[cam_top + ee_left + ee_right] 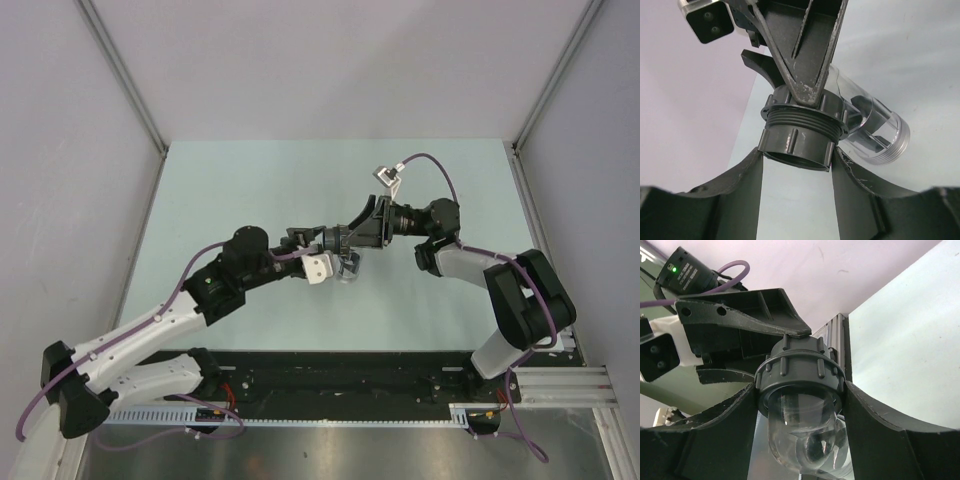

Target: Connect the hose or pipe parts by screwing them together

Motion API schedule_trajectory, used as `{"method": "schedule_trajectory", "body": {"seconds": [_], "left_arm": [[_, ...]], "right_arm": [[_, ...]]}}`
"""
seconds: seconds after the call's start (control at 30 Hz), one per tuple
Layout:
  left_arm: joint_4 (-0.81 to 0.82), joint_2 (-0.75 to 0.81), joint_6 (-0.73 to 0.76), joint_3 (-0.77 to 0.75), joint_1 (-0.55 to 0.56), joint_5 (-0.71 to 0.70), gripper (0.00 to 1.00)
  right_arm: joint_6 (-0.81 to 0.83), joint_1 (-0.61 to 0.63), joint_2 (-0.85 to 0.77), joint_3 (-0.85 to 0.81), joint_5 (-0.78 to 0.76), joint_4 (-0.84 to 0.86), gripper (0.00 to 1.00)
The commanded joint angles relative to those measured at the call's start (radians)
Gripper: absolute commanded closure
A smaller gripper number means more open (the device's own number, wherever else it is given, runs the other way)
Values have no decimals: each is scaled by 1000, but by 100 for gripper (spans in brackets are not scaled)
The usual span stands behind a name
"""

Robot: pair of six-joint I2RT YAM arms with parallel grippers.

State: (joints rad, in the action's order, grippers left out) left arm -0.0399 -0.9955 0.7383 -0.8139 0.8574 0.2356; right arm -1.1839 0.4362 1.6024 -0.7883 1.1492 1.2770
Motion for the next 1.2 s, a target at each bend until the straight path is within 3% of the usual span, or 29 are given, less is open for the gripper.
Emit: {"method": "schedule_trajectory", "body": {"seconds": [0.0, 0.83, 0.87, 1.07, 1.17], "left_arm": [[132, -86, 79, 9, 72, -14, 100], [210, -115, 115, 33, 149, -231, 99], [212, -117, 99, 30, 149, -232, 89], [210, -97, 81, 53, 149, -234, 48], [210, -75, 69, 71, 149, -234, 40]], "right_arm": [[-125, 108, -18, -68, 32, 232, 100], [-178, 87, 7, -68, -13, 229, 100], [-178, 84, 8, -68, -13, 229, 100], [-178, 68, 7, -68, -13, 232, 100], [-177, 58, 1, -68, -17, 232, 100]]}}
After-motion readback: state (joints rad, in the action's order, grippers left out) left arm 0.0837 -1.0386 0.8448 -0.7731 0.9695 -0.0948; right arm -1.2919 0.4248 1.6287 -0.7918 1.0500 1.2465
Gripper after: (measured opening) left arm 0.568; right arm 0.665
